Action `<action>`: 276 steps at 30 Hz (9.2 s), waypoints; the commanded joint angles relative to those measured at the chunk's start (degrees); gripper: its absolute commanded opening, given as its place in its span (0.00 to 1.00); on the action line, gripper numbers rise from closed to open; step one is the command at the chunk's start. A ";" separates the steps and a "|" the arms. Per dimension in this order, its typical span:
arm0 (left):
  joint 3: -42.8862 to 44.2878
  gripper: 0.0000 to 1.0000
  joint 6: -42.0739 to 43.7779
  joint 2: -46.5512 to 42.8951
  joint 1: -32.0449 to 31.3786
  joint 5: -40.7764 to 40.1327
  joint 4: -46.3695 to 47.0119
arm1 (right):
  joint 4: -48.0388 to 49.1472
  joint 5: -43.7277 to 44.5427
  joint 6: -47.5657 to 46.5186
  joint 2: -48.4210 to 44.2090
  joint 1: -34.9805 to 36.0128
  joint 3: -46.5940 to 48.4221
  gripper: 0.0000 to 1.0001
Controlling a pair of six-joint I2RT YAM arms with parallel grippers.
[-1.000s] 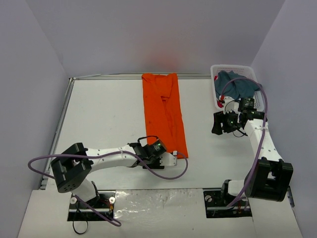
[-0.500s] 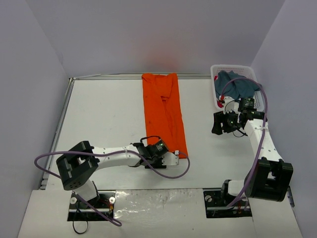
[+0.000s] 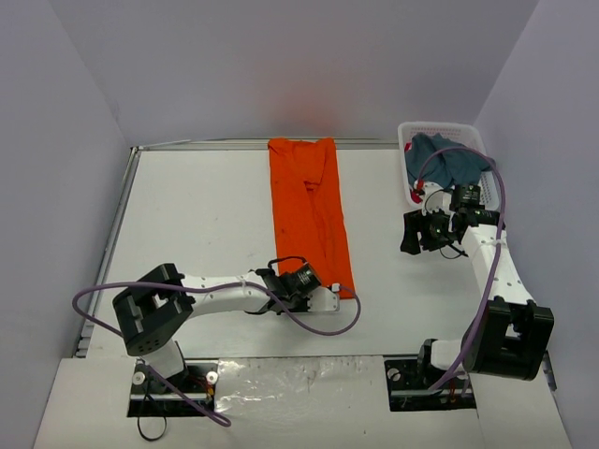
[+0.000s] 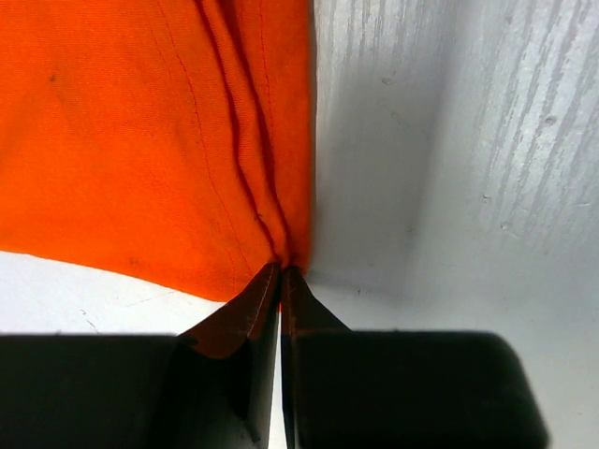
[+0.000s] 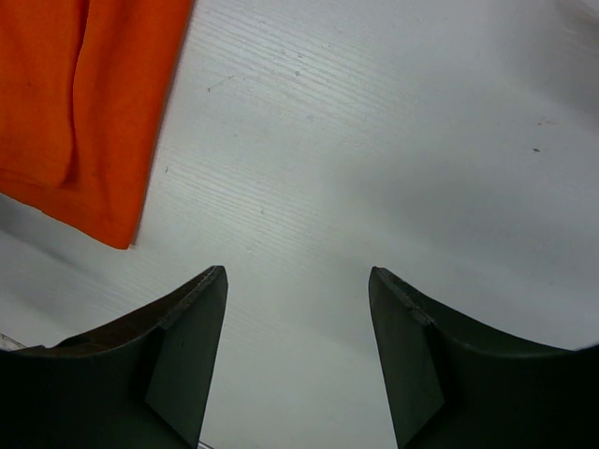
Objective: Fold and stack the t-shirts
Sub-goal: Grab the bottom of the folded rectangular tshirt with both arms, then fold the folded rectangular tshirt in 1/3 of the way, then grab one side of the 2/3 rectangular tshirt with both arms
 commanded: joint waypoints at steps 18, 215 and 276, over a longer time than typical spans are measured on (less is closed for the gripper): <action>7.30 0.02 -0.79 -3.73 11.37 15.72 -9.49 | -0.61 0.74 -0.03 3.07 2.36 1.70 0.57; 72.25 0.02 16.52 33.62 40.20 38.23 -43.42 | -22.76 -4.27 -35.62 56.86 25.56 63.22 0.00; -0.78 0.30 7.65 -8.30 18.58 9.66 7.12 | -12.83 3.20 -7.33 19.94 14.93 20.59 0.78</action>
